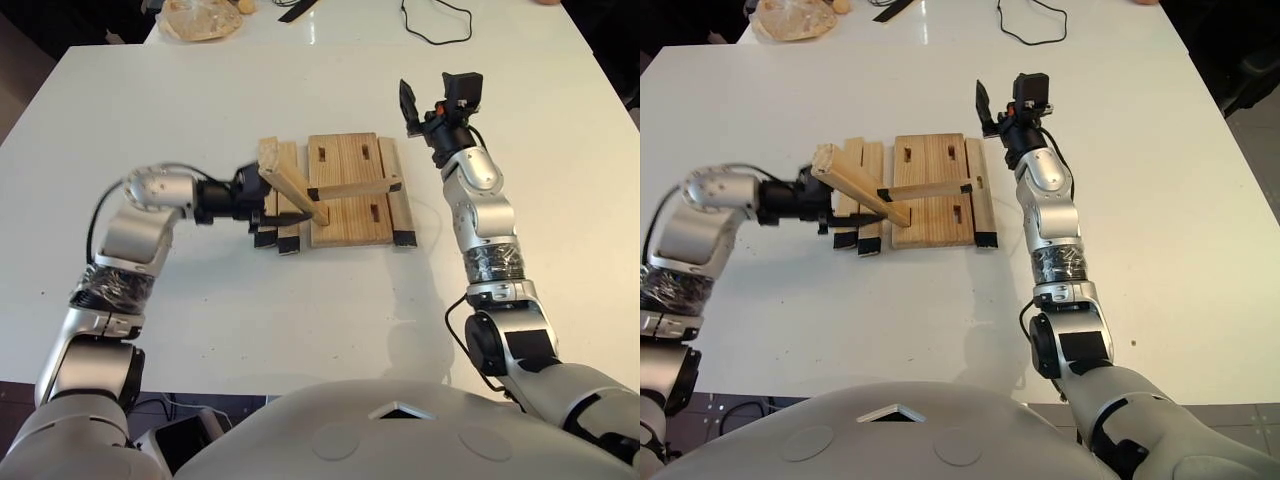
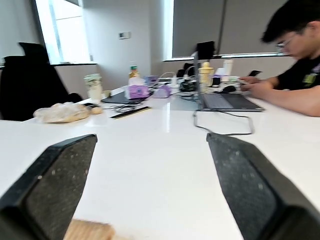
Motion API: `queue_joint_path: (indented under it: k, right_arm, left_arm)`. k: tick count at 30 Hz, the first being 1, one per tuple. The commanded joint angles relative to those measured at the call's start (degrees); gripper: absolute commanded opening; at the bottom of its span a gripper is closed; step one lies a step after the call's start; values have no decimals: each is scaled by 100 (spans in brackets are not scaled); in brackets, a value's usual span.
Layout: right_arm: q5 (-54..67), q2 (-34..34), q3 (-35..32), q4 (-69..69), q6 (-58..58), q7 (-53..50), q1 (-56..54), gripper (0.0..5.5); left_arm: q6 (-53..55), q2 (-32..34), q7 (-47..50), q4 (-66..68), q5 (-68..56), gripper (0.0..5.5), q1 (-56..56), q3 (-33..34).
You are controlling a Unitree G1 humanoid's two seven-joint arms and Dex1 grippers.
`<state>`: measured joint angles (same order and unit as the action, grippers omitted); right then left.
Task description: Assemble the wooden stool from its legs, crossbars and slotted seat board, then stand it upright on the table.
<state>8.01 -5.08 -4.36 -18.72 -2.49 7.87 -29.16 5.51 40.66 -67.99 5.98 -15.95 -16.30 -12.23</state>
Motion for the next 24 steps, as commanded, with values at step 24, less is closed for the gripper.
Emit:
queue_joint_path:
  k: [24]
  right_arm:
    - [-473,-167,-107,1046,-459,-878,734,403]
  left_arm:
    - [3434,-4239,7311,-3286,584,317,2195,1604]
